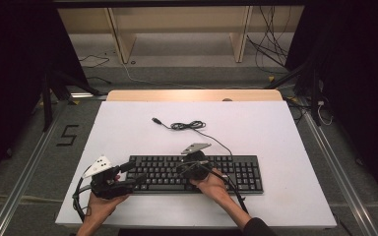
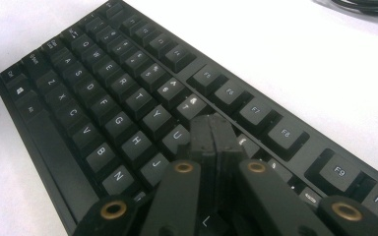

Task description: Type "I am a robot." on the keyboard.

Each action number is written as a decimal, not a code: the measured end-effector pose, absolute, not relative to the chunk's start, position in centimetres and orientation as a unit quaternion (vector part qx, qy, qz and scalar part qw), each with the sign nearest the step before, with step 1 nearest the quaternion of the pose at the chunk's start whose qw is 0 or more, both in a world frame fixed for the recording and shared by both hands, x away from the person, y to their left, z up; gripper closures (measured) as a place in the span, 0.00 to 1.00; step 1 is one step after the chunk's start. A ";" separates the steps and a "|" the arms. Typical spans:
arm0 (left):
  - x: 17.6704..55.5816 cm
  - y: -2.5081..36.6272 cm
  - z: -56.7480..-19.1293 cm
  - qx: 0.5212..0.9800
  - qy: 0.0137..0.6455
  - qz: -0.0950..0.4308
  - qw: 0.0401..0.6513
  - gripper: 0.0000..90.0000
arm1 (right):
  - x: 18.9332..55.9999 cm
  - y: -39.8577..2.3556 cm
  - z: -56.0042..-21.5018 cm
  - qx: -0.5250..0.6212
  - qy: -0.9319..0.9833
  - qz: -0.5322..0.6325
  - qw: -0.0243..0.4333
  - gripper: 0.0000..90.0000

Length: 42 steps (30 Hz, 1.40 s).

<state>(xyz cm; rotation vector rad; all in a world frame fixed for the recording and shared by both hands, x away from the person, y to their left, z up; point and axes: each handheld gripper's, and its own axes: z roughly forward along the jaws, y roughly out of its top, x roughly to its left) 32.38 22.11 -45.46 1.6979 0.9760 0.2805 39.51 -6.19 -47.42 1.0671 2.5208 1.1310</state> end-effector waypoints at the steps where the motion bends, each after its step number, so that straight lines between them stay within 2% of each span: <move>1: 32.4 22.1 -45.5 0.717 0.412 0.119 0.549 0.29 | 39.5 -6.2 -47.4 0.359 0.848 0.380 0.090 1.00; 19: 32.5 22.4 -45.5 0.715 0.415 0.121 0.549 0.29 | 39.3 -6.8 -46.8 0.367 0.833 0.404 0.092 1.00; 23: 32.5 22.5 -45.4 0.714 0.417 0.123 0.549 0.29 | 39.2 -7.4 -46.2 0.371 0.822 0.422 0.094 0.95; 26: 32.6 22.6 -45.5 0.713 0.420 0.122 0.548 0.29 | 38.9 -8.0 -45.8 0.371 0.814 0.438 0.092 0.83; 28: 32.7 22.7 -45.5 0.714 0.422 0.123 0.545 0.29 | 38.7 -8.4 -45.6 0.371 0.810 0.444 0.094 0.78; 29: 32.7 22.7 -45.5 0.713 0.424 0.123 0.544 0.30 | 38.5 -9.0 -45.3 0.368 0.807 0.453 0.096 0.67; 30: 32.7 22.7 -45.5 0.714 0.426 0.124 0.542 0.30 | 38.4 -9.2 -45.1 0.368 0.804 0.457 0.097 0.63; 31: 32.7 22.7 -45.5 0.715 0.427 0.124 0.540 0.30 | 38.4 -9.2 -45.1 0.368 0.804 0.457 0.097 0.63; 35: 32.8 22.9 -45.6 0.715 0.431 0.124 0.536 0.30 | 37.7 -10.3 -44.5 0.371 0.792 0.474 0.102 0.51; 42: 33.0 23.0 -45.8 0.720 0.439 0.121 0.524 0.30 | 36.4 -12.5 -43.4 0.366 0.776 0.502 0.110 0.42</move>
